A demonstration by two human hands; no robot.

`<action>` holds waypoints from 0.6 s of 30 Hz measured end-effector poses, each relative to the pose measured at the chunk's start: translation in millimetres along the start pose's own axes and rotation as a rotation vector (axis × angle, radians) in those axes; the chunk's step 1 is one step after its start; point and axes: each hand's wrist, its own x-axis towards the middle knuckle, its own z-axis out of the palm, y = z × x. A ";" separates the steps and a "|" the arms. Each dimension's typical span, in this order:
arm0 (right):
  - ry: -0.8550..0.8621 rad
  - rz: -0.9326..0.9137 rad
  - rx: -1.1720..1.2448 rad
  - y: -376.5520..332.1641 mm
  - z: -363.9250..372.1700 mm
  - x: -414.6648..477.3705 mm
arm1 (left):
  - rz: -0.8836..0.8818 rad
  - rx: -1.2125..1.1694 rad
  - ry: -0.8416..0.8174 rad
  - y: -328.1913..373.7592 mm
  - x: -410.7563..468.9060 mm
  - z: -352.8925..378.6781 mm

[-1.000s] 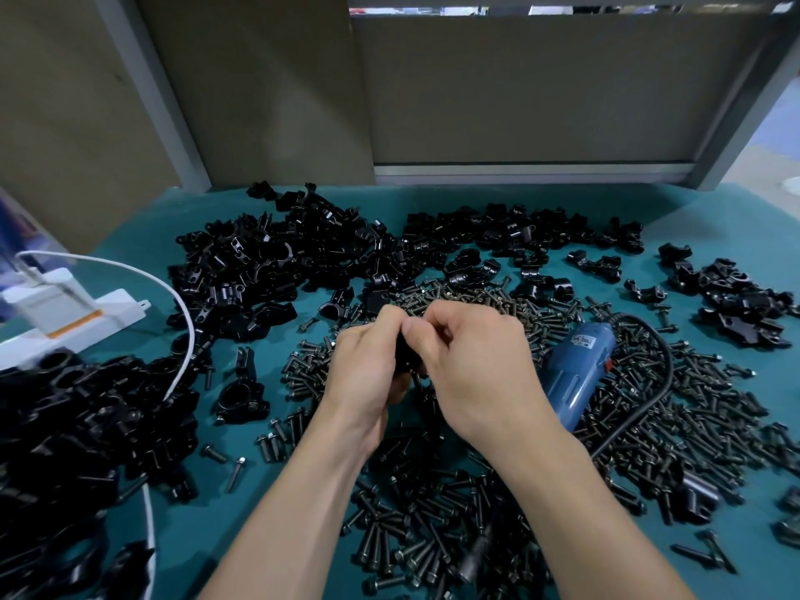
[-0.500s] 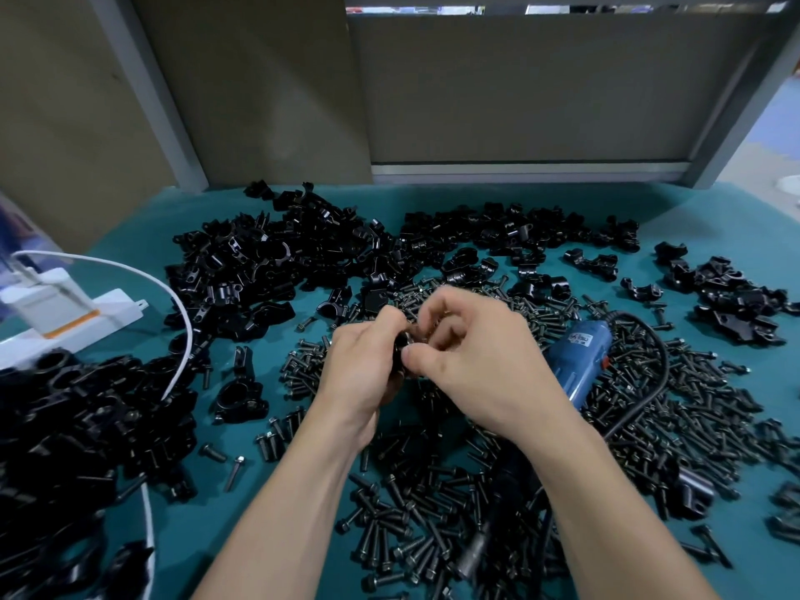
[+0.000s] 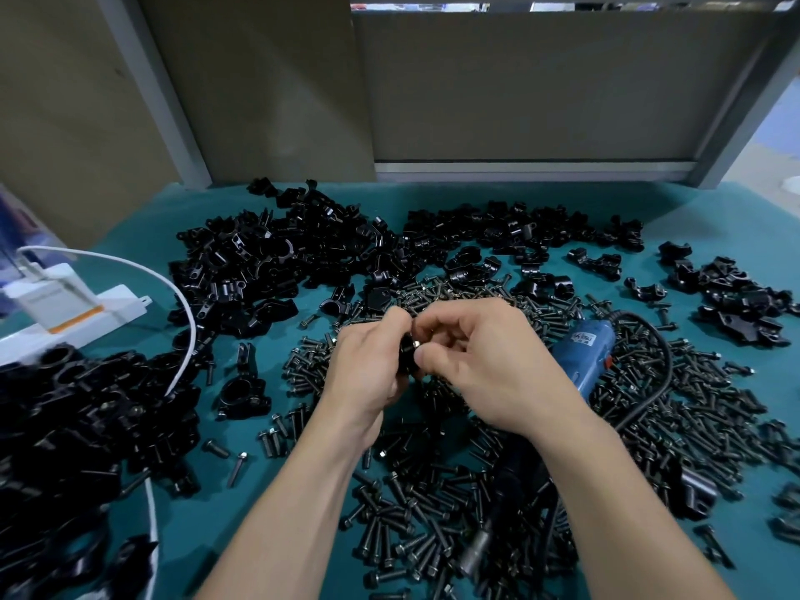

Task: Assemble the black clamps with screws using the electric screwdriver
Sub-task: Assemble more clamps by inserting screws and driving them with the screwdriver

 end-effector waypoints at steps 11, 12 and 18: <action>0.277 0.289 -0.306 -7.2 -7.4 -25.2 | 0.076 0.117 0.070 -4.5 1.8 -0.2; 0.366 0.386 -0.341 -7.0 -12.4 -36.3 | 0.071 0.128 0.076 -4.0 2.4 -0.3; 0.311 0.815 -0.430 -9.6 -3.7 -70.8 | 0.104 0.249 0.144 -5.4 5.4 4.1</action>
